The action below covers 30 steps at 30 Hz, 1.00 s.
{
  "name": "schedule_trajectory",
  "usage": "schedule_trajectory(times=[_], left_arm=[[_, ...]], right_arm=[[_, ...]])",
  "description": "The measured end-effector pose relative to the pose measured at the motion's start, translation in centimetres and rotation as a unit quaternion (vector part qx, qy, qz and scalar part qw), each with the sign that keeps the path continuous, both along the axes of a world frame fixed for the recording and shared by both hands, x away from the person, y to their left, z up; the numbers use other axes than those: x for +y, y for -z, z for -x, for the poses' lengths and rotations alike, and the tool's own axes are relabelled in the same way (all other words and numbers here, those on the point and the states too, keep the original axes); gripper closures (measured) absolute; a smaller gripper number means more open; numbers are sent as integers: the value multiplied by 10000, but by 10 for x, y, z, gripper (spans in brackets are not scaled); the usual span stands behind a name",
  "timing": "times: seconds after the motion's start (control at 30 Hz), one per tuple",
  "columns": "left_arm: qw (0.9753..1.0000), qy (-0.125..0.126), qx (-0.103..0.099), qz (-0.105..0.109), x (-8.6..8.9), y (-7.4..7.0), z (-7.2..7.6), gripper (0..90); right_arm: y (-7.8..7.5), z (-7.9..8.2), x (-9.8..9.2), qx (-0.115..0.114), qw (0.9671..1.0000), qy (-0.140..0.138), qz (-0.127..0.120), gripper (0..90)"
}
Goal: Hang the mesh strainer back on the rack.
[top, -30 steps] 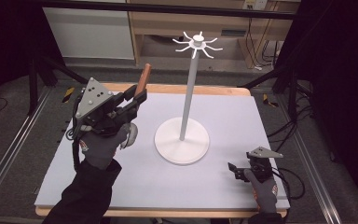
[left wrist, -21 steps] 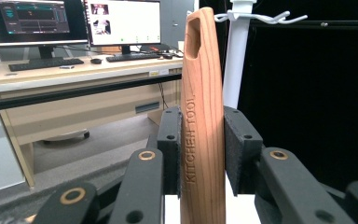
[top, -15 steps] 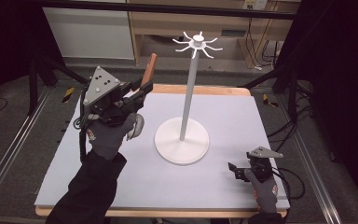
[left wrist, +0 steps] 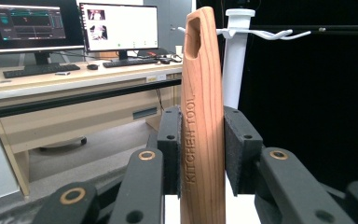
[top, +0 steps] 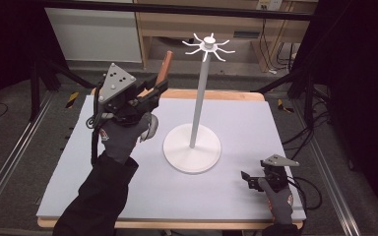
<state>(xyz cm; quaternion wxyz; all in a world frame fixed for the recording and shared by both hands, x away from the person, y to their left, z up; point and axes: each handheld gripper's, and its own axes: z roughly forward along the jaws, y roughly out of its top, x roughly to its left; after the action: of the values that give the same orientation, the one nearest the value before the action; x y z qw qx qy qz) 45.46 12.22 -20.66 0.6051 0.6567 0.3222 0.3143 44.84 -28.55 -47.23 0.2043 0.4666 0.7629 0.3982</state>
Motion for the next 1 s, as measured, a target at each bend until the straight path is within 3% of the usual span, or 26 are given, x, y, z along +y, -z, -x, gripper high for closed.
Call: schedule_trajectory(times=[1.0], left_arm=[[9999,26,-71,-153,-20,-13,-13,698]], right_arm=[[0,0,-1,-13,10000,2,-18,90]])
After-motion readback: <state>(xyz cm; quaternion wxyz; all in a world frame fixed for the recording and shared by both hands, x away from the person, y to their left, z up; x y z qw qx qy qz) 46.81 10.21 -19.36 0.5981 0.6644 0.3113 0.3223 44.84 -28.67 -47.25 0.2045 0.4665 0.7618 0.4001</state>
